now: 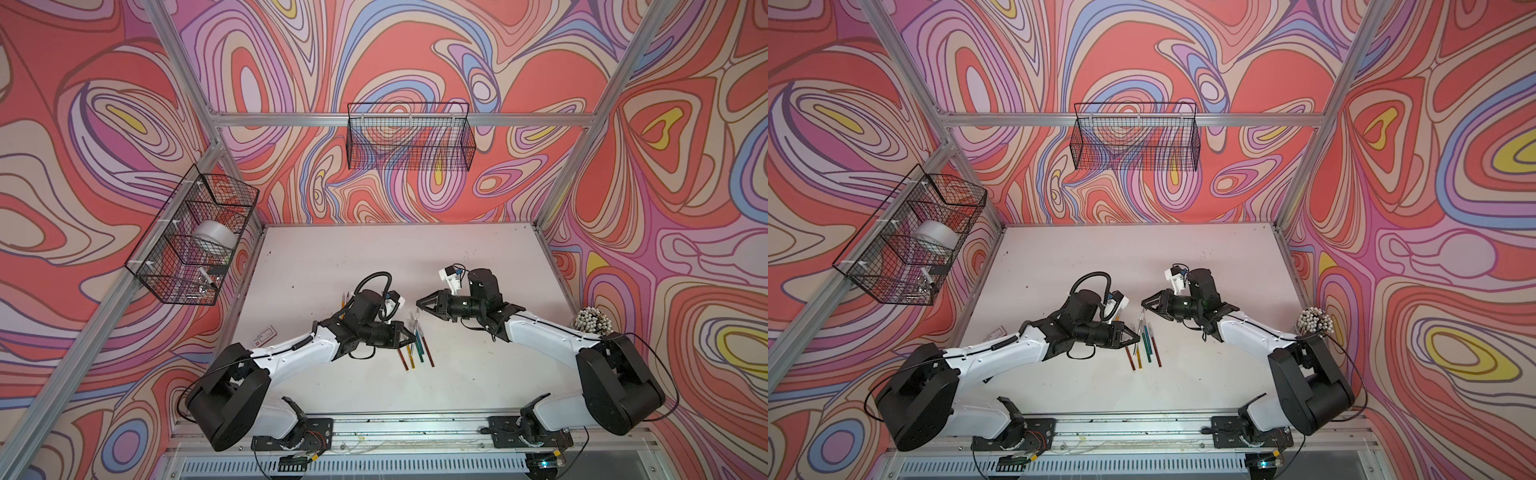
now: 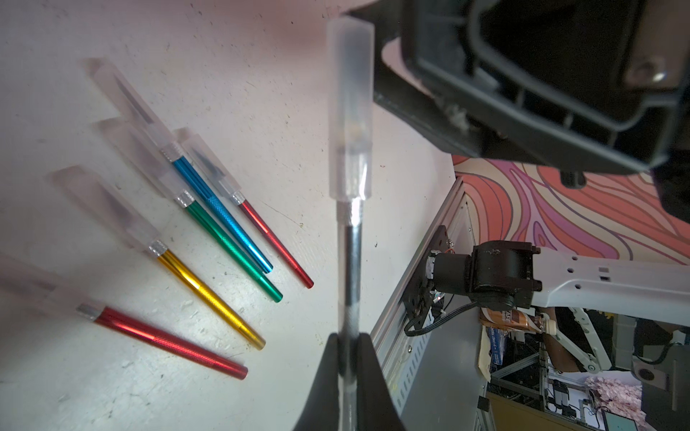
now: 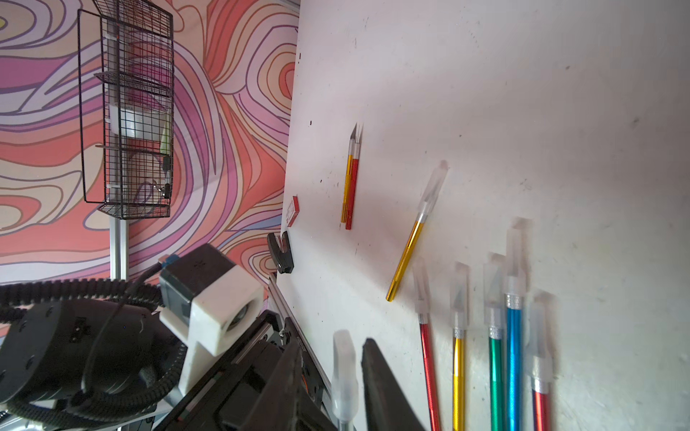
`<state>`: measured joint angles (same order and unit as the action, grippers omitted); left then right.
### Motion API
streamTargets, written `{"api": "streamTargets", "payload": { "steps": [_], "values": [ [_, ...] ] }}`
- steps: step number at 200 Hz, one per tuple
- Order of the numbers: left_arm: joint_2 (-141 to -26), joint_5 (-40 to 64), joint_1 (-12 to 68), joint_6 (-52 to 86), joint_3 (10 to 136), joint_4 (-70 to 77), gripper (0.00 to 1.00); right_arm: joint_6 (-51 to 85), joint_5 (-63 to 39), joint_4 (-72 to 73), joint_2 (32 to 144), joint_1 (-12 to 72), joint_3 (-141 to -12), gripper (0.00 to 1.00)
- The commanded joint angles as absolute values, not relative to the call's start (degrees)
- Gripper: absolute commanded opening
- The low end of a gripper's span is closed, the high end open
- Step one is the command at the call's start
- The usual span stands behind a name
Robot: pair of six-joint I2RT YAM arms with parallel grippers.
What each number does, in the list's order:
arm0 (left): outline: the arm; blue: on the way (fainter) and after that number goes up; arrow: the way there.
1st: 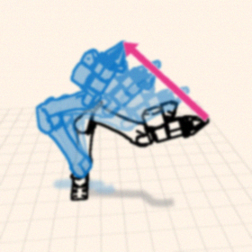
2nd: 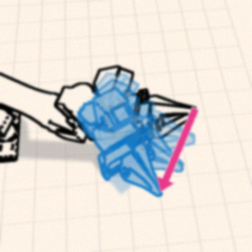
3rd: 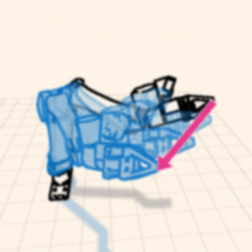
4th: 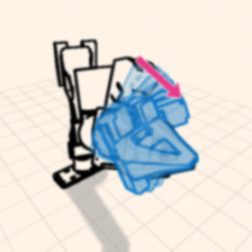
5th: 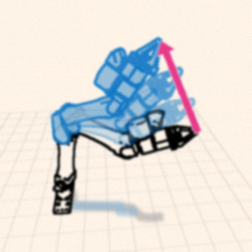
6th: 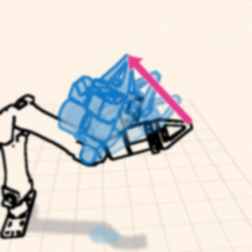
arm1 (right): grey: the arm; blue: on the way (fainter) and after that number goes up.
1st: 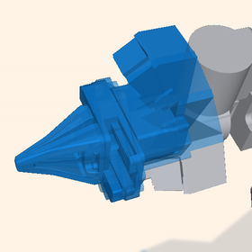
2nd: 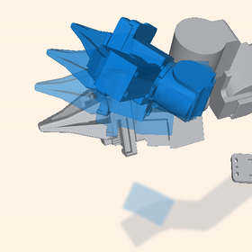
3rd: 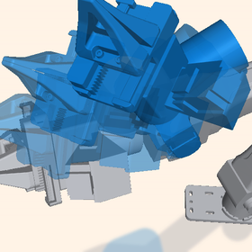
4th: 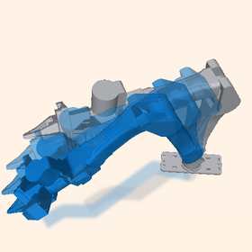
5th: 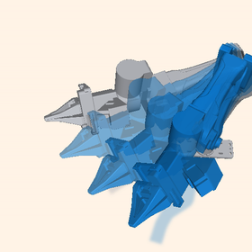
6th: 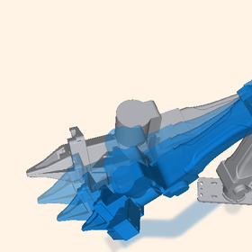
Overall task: Remove protective caps from carving knives
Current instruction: Remove the protective sleeve from the carving knife.
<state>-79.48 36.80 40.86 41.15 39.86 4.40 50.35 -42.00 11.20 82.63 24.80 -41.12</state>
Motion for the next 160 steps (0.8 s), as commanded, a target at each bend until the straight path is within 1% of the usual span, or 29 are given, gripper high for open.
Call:
{"api": "streamTargets", "payload": {
  "steps": [1,25,81,106,131,160],
  "values": [
    [-80.07,38.08,40.61,41.76,40.68,6.4,0.07,50.32,-43.41,12.82,83.71,25.05,-41.96,0.28],
    [-80.32,38.2,40.61,41.75,40.78,6.42,0.07,50.28,-43.51,13.16,84.37,25.23,-42.25,0.25],
    [-80.16,38.18,40.61,41.76,40.44,6.5,0.08,50.41,-43.44,13.27,84.99,25.57,-42.65,0.13],
    [-80.24,38.24,40.61,41.92,40.43,6.76,0.1,50.36,-43.38,13.18,84.88,25.57,-42.56,0.11],
    [-80.32,38.41,40.61,42.06,40.34,6.68,0.16,50.37,-43.15,13.18,84.4,25.56,-42.29,0.09],
    [-80.68,38.91,40.68,42.1,40.17,7.23,0.25,50.62,-42.98,13.45,84.09,25.52,-42.21,0.08]
  ]
}}
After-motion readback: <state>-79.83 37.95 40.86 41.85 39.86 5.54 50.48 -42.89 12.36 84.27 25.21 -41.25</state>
